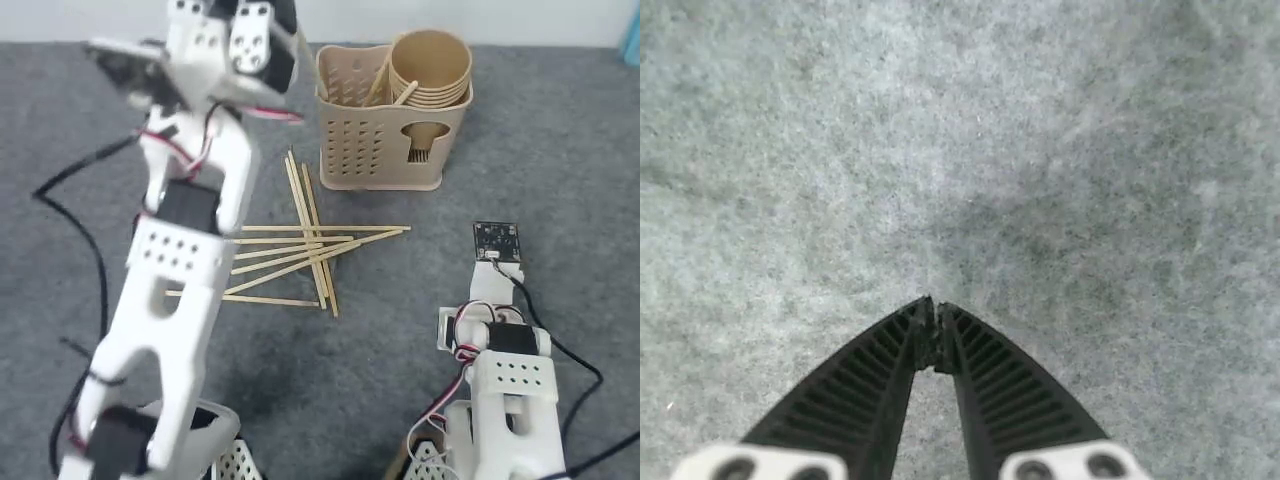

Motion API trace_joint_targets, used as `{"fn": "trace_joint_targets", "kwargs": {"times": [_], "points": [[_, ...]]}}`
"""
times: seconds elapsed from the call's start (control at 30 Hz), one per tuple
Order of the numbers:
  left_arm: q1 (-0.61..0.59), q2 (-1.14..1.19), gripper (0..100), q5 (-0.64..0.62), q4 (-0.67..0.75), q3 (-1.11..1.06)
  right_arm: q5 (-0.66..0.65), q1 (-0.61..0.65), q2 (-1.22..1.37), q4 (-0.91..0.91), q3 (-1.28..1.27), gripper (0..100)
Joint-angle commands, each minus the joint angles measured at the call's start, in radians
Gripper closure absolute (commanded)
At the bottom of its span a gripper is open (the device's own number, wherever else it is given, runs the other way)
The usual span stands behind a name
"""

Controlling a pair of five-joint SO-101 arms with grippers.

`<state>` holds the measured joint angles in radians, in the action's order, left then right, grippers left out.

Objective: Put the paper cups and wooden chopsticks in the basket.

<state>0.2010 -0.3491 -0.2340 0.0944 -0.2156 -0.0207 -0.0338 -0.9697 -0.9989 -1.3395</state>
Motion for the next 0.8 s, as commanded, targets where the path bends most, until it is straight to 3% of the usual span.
{"fn": "trace_joint_targets", "kwargs": {"times": [0.0,0.4,0.77], "points": [[0.009,0.140,99,0.012,0.026,0.162,-0.015,-0.002,-0.021,0.004,0.008,99.0],[0.025,0.362,99,0.014,0.026,0.231,-0.052,0.004,-0.021,0.005,0.012,99.0],[0.044,0.394,99,0.006,0.026,0.002,-0.057,0.004,-0.021,0.005,0.012,99.0]]}}
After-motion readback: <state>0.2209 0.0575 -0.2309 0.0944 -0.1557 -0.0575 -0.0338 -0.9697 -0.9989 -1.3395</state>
